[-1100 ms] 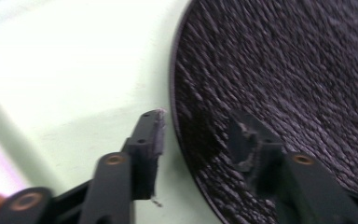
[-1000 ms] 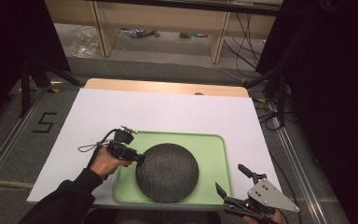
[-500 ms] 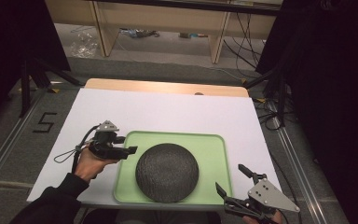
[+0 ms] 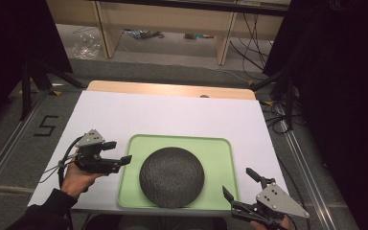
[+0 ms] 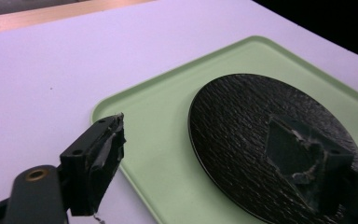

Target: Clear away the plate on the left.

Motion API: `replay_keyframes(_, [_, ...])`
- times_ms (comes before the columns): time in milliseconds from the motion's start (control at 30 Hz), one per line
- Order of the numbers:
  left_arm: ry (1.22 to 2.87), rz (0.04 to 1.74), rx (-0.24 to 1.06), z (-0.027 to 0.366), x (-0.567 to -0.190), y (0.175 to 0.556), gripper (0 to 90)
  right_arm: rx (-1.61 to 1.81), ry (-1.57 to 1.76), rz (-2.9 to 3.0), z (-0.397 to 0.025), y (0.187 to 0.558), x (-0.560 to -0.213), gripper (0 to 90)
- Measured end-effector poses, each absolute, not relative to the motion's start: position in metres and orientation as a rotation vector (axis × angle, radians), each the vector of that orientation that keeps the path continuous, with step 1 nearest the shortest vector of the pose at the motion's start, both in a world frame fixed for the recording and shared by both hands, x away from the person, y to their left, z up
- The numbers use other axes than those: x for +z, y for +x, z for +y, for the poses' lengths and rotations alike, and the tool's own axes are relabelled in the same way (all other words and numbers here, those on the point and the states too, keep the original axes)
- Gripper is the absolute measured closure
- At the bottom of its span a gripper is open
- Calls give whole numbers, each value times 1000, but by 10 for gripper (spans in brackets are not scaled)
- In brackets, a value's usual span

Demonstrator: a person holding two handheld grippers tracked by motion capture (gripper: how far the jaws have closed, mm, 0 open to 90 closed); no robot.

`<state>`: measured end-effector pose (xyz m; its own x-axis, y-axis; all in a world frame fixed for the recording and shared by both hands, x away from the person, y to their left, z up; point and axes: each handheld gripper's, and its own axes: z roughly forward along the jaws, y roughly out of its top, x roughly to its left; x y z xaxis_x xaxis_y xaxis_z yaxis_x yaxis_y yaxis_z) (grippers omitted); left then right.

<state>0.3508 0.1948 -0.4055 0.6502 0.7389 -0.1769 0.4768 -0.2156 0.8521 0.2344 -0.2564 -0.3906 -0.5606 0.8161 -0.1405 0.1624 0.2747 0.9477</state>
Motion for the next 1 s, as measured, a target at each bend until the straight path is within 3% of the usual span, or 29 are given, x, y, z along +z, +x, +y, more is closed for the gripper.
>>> replay_keyframes(1000, [1845,881,426,202,-398,296,171,1337,915,1901,-255,234,-392,154])
